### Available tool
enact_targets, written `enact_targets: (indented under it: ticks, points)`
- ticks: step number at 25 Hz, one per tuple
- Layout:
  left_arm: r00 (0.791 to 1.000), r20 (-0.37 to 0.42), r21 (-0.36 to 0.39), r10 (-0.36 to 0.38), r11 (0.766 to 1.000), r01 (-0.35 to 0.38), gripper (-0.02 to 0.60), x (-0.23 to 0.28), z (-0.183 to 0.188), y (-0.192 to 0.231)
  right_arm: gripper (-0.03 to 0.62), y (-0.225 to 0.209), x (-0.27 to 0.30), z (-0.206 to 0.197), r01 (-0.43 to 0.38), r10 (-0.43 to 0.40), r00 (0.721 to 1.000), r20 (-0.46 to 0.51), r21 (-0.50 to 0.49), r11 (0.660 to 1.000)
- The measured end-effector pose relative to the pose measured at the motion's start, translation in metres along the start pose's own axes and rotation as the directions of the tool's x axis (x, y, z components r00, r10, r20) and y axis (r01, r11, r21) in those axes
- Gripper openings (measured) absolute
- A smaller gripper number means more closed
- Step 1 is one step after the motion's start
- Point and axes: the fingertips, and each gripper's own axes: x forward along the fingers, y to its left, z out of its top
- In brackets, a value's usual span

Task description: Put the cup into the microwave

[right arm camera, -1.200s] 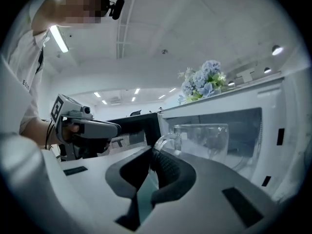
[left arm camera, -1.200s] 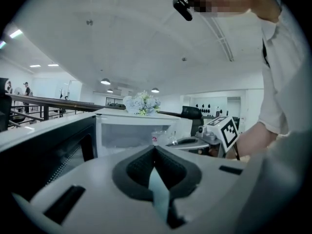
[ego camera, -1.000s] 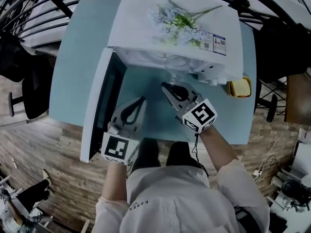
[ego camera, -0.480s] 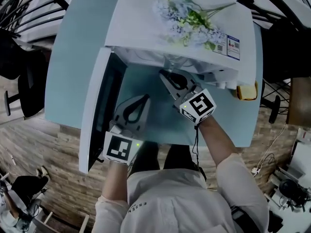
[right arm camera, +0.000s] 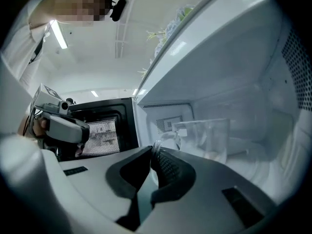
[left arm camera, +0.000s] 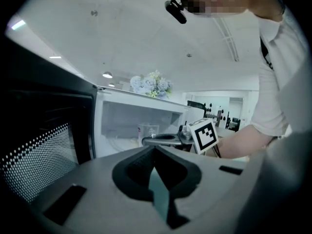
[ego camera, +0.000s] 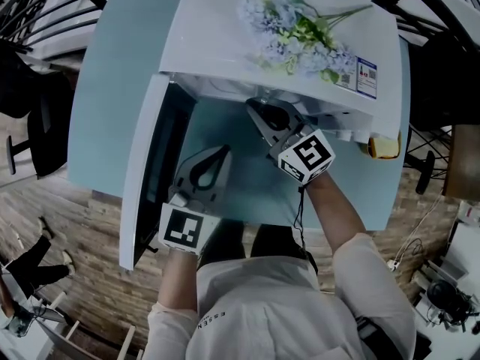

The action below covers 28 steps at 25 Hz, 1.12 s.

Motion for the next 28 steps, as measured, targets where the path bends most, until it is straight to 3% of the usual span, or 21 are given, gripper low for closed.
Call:
enact_targets:
  ticks: [22,25,28]
  points:
    - [1.0,-0.009,-0.013,0.002,1.0,-0.002,0.0,0.008,-0.006,-0.012,0.024,-0.018,-0.006,-0.017,0.037,-0.041,0.995,-0.09,-0.044,0.998]
    - [1.0,-0.013,-0.014,-0.001,1.0,0.001,0.0,0.009,-0.009,-0.012,0.098,-0.02,-0.013,-0.02,0.038,-0.04,0.996,-0.084,-0.03,0.999]
    - [1.0,-0.018,-0.017,-0.008,1.0,0.008,0.0,0.01,-0.012,-0.013,0.109,-0.027,-0.023,-0.028,0.075,-0.076,0.993,-0.085,-0.005,0.997]
